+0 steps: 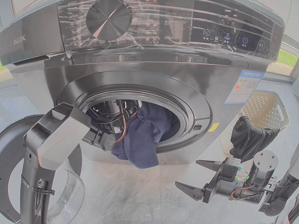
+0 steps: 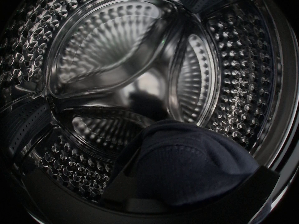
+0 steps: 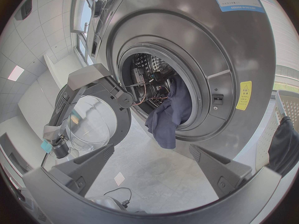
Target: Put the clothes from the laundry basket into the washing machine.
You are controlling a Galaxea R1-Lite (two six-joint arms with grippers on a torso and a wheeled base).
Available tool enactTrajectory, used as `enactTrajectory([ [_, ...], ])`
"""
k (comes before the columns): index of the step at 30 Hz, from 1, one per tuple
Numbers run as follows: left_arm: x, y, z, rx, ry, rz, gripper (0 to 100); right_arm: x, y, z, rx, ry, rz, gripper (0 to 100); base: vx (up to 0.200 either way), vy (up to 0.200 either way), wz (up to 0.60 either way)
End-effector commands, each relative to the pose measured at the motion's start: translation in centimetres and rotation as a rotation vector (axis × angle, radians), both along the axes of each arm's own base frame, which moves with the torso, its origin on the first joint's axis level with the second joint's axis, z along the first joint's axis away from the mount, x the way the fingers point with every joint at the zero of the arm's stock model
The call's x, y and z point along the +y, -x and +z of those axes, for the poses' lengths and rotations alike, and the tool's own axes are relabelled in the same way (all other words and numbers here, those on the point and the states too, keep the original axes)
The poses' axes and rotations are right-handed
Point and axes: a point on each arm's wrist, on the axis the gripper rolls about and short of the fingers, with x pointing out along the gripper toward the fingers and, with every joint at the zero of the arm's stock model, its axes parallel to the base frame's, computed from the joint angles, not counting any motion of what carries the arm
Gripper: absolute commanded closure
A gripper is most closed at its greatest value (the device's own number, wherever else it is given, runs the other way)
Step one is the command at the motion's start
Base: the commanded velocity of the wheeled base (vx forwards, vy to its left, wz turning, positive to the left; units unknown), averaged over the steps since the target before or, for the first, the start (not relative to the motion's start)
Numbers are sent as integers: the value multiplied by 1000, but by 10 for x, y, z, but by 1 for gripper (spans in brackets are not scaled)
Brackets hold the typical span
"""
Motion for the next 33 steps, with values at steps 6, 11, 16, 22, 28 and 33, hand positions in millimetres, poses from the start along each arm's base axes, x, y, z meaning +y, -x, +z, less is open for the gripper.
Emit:
enactTrajectory([
  [6,-2,-3,-2,9,20,6,0,1,0,-2,7,7,2,0,0,0,0],
  [11,-6,12,-7,89,27,-17,0,1,-1,-2,7,7,1,0,0,0,0],
  [16,-12,46,-6,229,-2,-90,0,1,-1,-2,5,4,1,0,0,0,0],
  [22,-18,63,-16,322,-56,-134,0,1,-1,-2,5,4,2,0,0,0,0],
  [28,-14,63,-34,397,-118,-123,0,1,0,-1,4,3,2,0,0,0,0],
  [33,-10,60,-45,436,-158,-104,0,1,-1,-2,5,4,2,0,0,0,0],
])
